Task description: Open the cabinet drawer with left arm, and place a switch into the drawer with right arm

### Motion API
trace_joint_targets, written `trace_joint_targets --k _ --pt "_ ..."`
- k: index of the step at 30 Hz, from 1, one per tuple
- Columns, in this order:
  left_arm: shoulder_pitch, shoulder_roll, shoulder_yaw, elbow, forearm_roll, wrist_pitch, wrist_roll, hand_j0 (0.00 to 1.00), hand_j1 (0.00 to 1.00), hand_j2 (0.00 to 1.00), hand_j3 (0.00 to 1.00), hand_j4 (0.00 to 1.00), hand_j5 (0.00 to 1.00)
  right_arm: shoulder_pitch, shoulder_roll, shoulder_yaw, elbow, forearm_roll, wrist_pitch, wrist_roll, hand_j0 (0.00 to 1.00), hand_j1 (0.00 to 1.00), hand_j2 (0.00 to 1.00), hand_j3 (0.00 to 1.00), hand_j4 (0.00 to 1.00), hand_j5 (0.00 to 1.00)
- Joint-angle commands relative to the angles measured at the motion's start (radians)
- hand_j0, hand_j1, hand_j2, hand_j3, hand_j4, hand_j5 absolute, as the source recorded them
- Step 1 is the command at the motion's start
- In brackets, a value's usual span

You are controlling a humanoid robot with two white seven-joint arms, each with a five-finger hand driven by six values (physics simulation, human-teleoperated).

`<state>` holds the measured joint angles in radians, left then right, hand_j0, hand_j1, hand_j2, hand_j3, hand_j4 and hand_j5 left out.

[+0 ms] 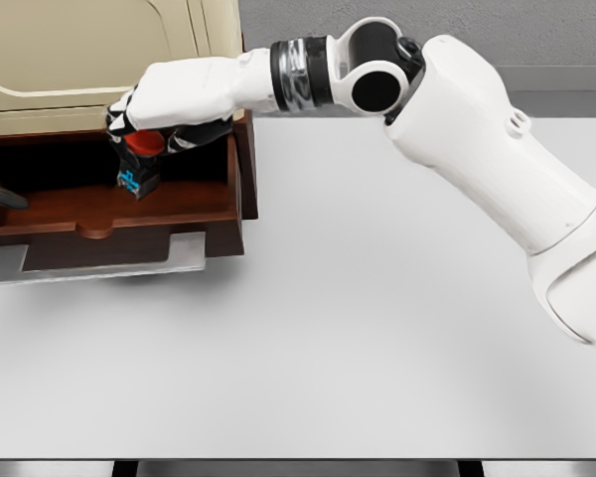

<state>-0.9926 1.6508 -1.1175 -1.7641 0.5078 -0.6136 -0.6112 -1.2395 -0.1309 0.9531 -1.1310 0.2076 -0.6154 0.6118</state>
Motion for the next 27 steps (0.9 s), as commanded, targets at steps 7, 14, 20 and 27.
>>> trace_joint_targets --k 7,14,20,27 --pt "0.000 0.000 -0.001 0.000 0.005 0.003 0.000 1.00 1.00 1.00 1.00 1.00 1.00 -0.003 0.051 -0.051 0.091 0.113 0.005 -0.001 1.00 1.00 1.00 1.00 1.00 1.00" --pt "0.000 -0.002 -0.001 0.002 0.001 0.003 0.000 1.00 1.00 1.00 1.00 1.00 1.00 -0.002 0.042 -0.088 -0.006 0.107 0.005 -0.001 1.00 1.00 1.00 1.00 1.00 1.00" --pt "-0.004 -0.046 0.002 0.002 0.001 0.003 0.000 1.00 1.00 1.00 1.00 1.00 1.00 0.236 -0.435 -0.401 -0.374 0.070 0.005 -0.001 1.00 1.00 1.00 1.00 1.00 1.00" --pt "-0.081 -0.273 0.011 0.000 0.014 0.003 0.000 1.00 1.00 1.00 1.00 1.00 1.00 0.652 -0.912 -0.502 -0.464 -0.016 0.005 -0.001 1.00 1.00 1.00 1.00 1.00 1.00"
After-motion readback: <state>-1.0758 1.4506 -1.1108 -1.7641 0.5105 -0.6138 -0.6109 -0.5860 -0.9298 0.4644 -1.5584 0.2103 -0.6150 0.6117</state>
